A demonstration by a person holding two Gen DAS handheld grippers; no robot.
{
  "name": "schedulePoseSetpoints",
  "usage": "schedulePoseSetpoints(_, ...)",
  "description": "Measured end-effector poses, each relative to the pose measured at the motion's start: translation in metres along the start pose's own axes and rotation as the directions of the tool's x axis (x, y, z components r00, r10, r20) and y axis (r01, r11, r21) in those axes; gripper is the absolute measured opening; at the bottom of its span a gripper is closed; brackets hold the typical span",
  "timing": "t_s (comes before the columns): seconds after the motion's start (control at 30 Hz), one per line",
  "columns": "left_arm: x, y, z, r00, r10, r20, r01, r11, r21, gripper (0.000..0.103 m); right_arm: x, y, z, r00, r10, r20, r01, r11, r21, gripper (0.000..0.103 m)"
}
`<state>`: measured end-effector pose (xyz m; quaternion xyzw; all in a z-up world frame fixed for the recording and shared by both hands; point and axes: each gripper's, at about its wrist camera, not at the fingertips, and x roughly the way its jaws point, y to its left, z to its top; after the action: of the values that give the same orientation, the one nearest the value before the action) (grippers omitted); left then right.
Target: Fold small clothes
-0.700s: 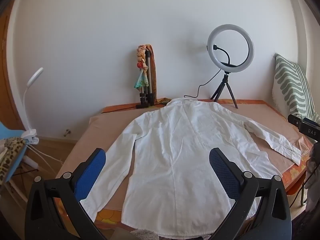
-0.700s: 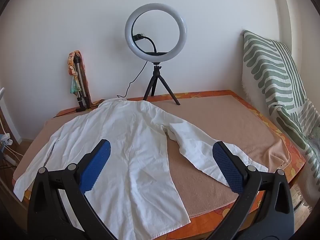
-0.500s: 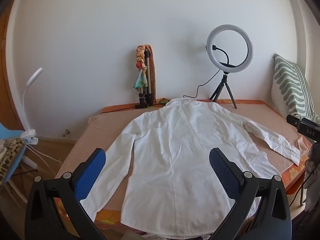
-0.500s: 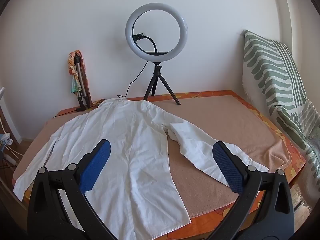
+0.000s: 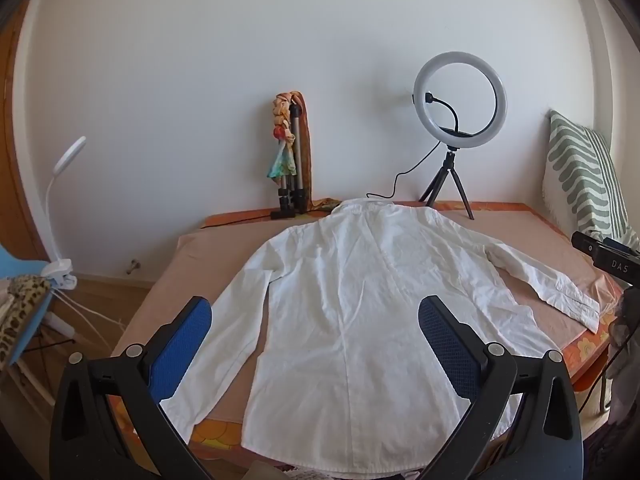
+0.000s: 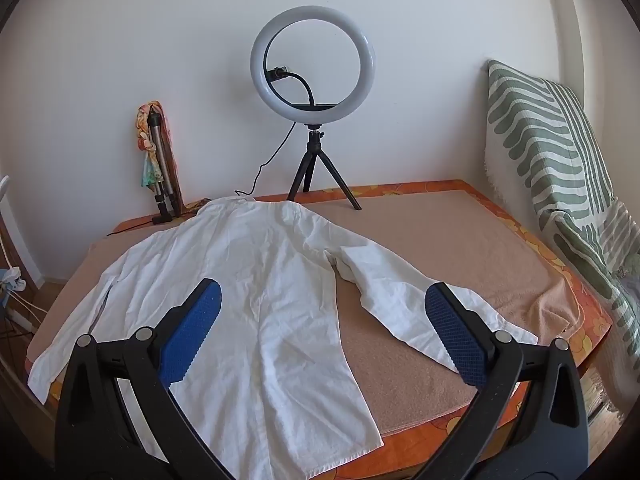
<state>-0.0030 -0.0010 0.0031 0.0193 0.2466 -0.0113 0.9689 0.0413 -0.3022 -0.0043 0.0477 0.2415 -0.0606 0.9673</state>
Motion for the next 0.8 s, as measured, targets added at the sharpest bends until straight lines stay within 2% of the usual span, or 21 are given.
schedulePoseSetpoints(0.8, -0.0005, 0.0016, 0.0066, 1.000, 0.002, 0.007, -0.002, 1.000, -0.007, 0.103, 0.0032, 0.0033, -0.0008, 1.000, 0.001, 0.000, -0.001, 1.000, -0.009, 0.103)
